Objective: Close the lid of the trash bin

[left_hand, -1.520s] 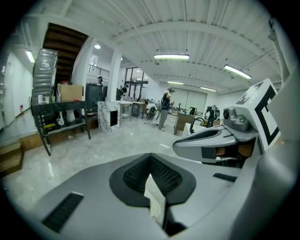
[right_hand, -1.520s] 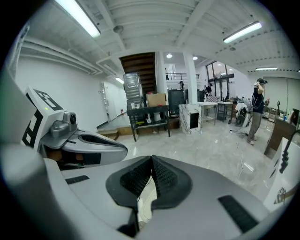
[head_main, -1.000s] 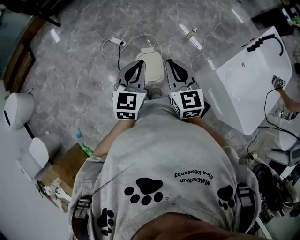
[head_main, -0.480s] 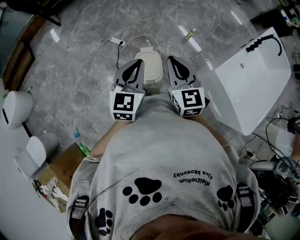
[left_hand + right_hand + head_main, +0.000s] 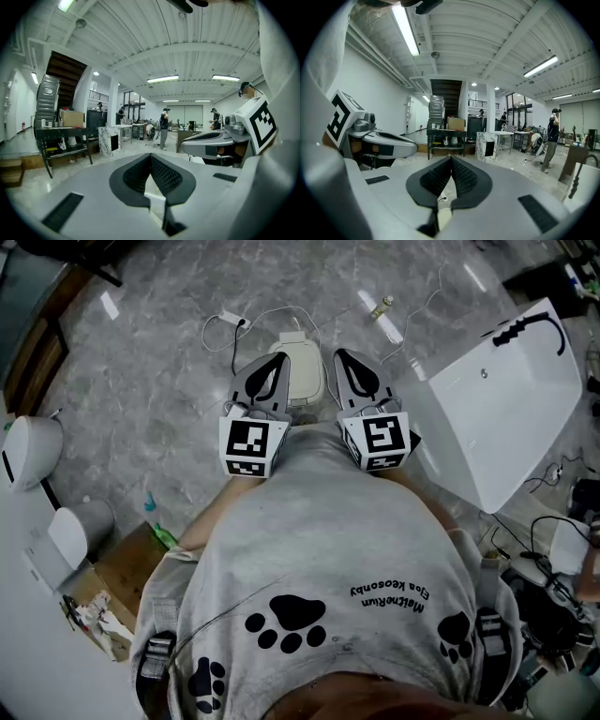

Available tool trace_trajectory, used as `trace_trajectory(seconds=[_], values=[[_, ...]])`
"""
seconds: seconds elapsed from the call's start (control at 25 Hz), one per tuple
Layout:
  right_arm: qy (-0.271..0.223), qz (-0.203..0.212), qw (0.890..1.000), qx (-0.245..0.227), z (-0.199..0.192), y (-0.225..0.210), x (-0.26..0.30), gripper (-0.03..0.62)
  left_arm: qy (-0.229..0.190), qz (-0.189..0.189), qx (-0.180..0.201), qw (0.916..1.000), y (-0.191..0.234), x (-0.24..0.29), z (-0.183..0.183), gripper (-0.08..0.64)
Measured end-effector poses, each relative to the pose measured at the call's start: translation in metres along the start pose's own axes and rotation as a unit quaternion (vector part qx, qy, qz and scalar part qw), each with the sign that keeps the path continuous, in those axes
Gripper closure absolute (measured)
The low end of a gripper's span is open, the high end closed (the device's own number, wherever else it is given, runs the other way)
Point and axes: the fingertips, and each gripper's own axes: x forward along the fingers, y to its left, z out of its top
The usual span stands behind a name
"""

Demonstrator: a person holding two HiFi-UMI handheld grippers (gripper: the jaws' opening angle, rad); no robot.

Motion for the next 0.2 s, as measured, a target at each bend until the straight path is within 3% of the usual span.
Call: trace_trajectory(seconds=[0.2], values=[[0.003, 0.000, 1.000, -0.001, -0.0003, -0.0099, -0.0010, 0.560, -0.002, 0.000, -0.004, 1.0000, -0.0038, 0.0074, 0.0037, 0.540]])
